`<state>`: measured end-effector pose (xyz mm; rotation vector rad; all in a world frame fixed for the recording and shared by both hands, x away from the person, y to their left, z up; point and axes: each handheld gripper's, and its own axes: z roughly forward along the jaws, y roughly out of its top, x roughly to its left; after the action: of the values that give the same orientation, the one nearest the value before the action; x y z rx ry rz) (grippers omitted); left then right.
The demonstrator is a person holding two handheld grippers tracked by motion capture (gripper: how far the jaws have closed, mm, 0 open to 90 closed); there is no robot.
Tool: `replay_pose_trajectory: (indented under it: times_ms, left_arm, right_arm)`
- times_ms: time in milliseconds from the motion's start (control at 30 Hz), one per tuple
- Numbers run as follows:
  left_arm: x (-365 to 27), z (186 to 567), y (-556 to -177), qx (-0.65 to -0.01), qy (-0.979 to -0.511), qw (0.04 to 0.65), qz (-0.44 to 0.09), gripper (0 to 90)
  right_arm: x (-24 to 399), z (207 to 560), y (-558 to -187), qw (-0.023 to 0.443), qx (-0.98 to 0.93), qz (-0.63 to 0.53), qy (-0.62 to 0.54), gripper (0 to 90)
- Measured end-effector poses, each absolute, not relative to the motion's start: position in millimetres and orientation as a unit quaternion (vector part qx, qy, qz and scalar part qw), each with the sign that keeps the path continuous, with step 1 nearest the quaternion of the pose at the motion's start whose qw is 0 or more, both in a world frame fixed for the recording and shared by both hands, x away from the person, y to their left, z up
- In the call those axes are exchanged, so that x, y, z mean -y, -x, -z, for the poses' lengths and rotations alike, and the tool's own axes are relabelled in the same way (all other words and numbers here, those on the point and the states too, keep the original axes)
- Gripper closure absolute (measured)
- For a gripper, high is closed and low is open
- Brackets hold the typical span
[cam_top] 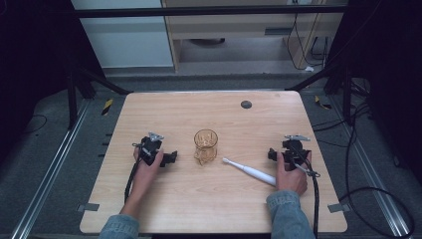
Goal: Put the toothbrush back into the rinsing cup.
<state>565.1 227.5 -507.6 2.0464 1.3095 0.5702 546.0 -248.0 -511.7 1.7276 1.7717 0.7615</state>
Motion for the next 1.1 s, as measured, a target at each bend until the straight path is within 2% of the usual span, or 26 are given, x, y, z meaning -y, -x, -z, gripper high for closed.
replay_pose_trajectory:
  times_ms: [1100]
  left_arm:
    - [-227.2, 507.7, -565.0, -0.498, -0.777, 0.318, -0.217, 0.0]
  right_arm:
    - [262.5, 511.6, -537.2, 0.26, -0.68, -0.294, -0.619, 0.6]
